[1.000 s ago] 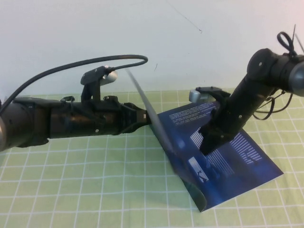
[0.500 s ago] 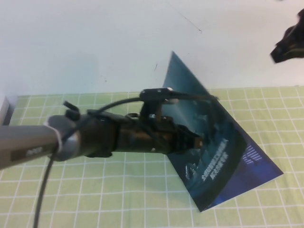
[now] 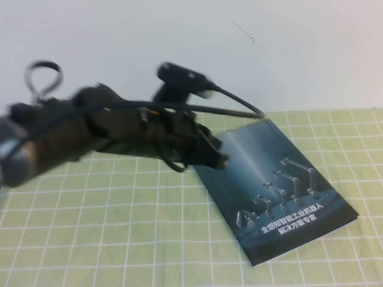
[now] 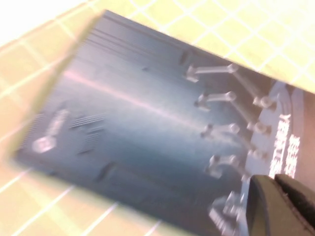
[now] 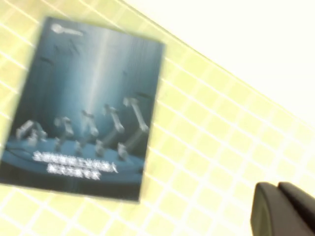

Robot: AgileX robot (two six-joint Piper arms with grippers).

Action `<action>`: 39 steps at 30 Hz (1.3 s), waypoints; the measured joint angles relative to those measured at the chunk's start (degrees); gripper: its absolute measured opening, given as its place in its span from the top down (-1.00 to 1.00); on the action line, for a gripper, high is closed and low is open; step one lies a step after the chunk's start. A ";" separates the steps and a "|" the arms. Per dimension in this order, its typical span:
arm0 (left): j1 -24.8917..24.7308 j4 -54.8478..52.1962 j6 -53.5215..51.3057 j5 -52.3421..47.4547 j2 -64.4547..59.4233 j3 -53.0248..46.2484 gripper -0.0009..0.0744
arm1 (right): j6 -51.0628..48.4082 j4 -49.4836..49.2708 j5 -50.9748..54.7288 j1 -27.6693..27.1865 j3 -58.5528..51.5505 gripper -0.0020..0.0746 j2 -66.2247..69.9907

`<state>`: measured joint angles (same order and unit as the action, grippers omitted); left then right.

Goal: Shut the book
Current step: 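Close the open booklet and leave it lying on the table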

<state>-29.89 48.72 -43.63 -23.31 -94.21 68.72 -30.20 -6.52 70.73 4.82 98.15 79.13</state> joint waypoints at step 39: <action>15.80 -23.50 17.17 -5.97 63.70 -43.36 0.99 | 2.05 -7.70 -33.25 0.00 -79.79 0.95 -62.09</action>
<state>-14.08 25.22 -26.46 -29.28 -30.51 25.36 -28.15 -14.22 37.47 4.82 18.35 17.04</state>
